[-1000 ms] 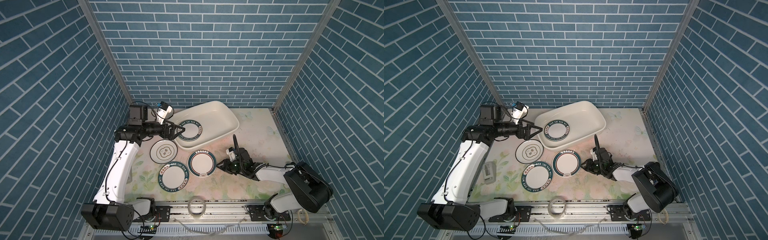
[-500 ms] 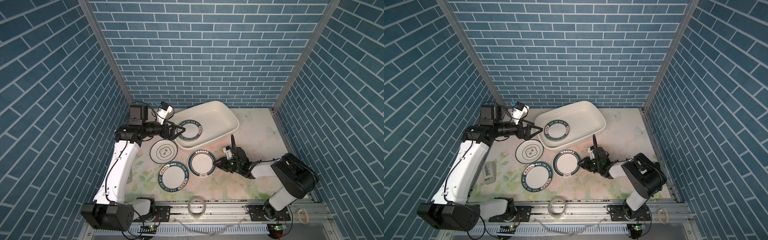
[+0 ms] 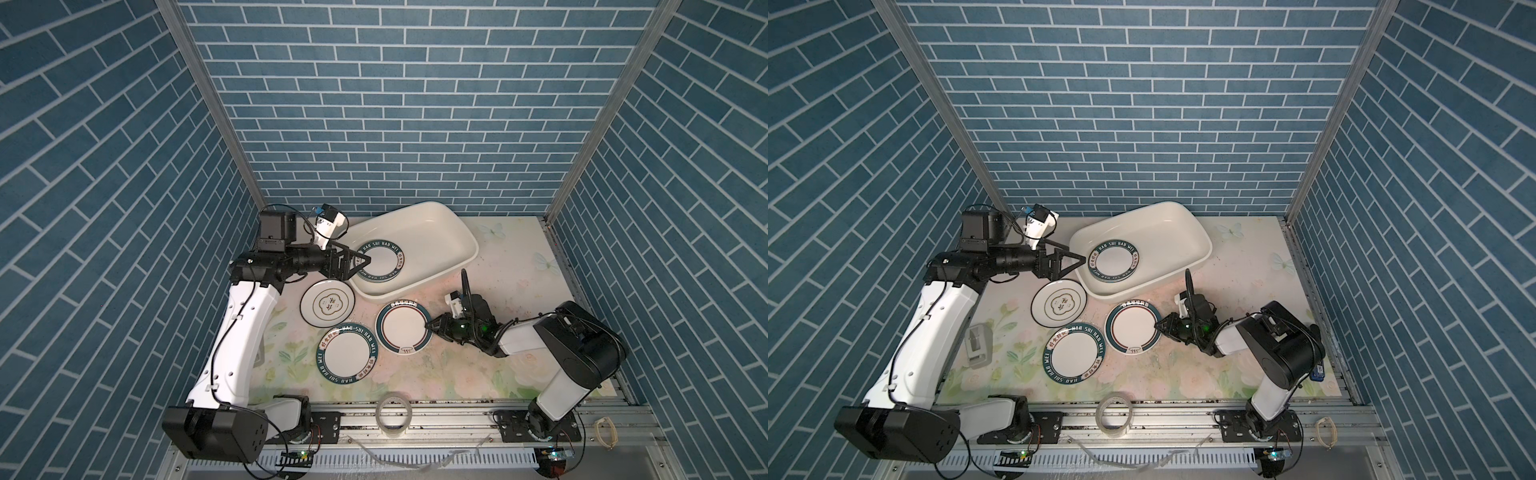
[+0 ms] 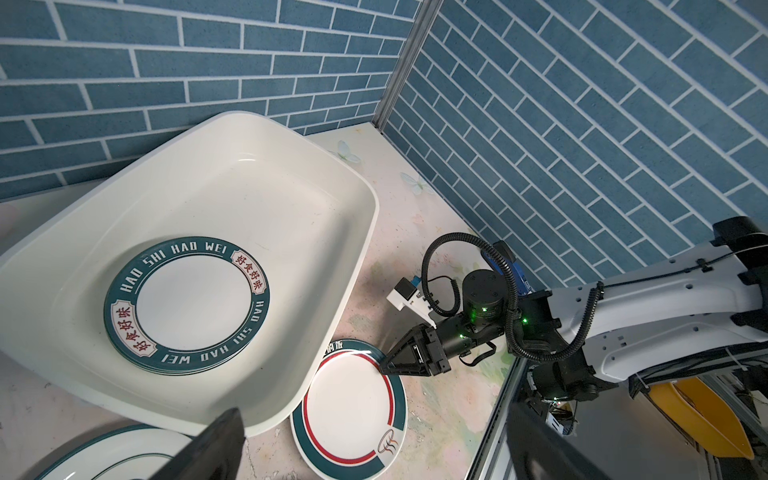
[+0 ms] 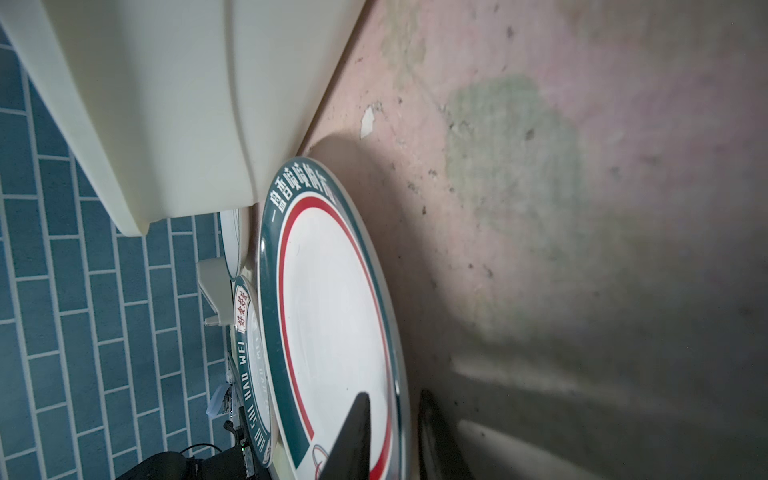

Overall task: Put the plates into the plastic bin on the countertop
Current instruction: 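Move the right gripper down to the rim of the red-ring plate, then pinch the red-ring plate's edge with the right gripper and tilt it up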

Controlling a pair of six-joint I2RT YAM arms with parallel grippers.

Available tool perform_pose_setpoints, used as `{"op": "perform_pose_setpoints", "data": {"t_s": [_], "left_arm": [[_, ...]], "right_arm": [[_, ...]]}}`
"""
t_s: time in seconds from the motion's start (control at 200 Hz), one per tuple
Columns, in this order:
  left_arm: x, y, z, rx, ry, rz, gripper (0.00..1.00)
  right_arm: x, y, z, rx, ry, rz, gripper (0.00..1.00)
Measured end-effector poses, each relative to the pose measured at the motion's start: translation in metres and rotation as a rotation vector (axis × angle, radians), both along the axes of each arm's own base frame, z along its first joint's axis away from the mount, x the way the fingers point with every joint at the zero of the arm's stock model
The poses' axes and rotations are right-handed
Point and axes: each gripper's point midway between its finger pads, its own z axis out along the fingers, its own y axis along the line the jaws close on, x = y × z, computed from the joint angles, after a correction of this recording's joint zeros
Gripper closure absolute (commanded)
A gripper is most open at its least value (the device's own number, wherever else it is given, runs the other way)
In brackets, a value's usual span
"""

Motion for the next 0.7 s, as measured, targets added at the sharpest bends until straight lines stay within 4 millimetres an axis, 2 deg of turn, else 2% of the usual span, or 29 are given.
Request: {"op": "perform_pose_setpoints", "data": {"t_s": [0.3, 0.7], "left_arm": [[0.0003, 0.0000, 0.0014, -0.004, -0.002, 0.003, 0.00], [-0.0020, -0.0002, 0.0042, -0.006, -0.009, 0.003, 0.00]], "right_arm": [[0.0005, -0.0007, -0.0022, -0.005, 0.002, -0.005, 0.84], [-0.0002, -0.0003, -0.0017, 0.008, 0.012, -0.014, 0.97]]}}
